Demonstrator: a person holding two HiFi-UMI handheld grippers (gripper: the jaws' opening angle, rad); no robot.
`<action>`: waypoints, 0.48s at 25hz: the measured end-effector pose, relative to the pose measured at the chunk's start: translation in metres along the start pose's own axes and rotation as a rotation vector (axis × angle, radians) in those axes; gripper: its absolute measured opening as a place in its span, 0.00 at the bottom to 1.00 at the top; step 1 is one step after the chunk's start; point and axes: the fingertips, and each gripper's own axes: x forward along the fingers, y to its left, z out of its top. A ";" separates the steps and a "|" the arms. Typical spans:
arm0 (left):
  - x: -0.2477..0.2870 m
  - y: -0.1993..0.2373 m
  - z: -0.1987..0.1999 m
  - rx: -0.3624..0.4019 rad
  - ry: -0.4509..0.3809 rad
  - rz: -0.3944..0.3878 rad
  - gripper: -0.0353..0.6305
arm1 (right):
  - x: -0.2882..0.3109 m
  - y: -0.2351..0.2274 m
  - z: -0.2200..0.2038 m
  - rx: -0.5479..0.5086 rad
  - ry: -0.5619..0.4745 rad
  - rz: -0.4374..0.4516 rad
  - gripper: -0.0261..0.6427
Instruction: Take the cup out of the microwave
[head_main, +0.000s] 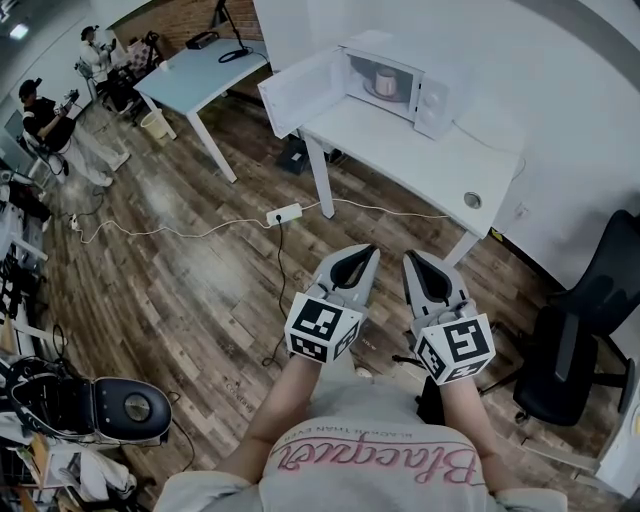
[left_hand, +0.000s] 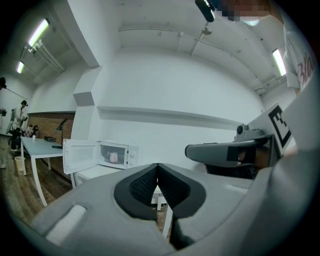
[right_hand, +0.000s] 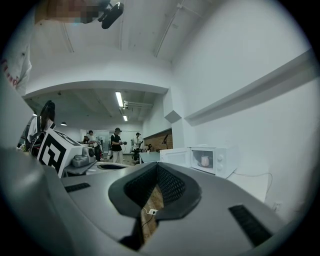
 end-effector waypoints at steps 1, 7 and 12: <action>0.002 0.004 0.001 -0.001 -0.001 0.000 0.06 | 0.004 -0.002 0.001 0.001 0.001 -0.003 0.06; 0.019 0.035 0.006 -0.009 -0.013 0.006 0.06 | 0.032 -0.016 -0.001 0.011 0.020 -0.029 0.06; 0.037 0.061 0.013 -0.010 -0.016 -0.002 0.06 | 0.060 -0.027 0.004 0.009 0.019 -0.041 0.06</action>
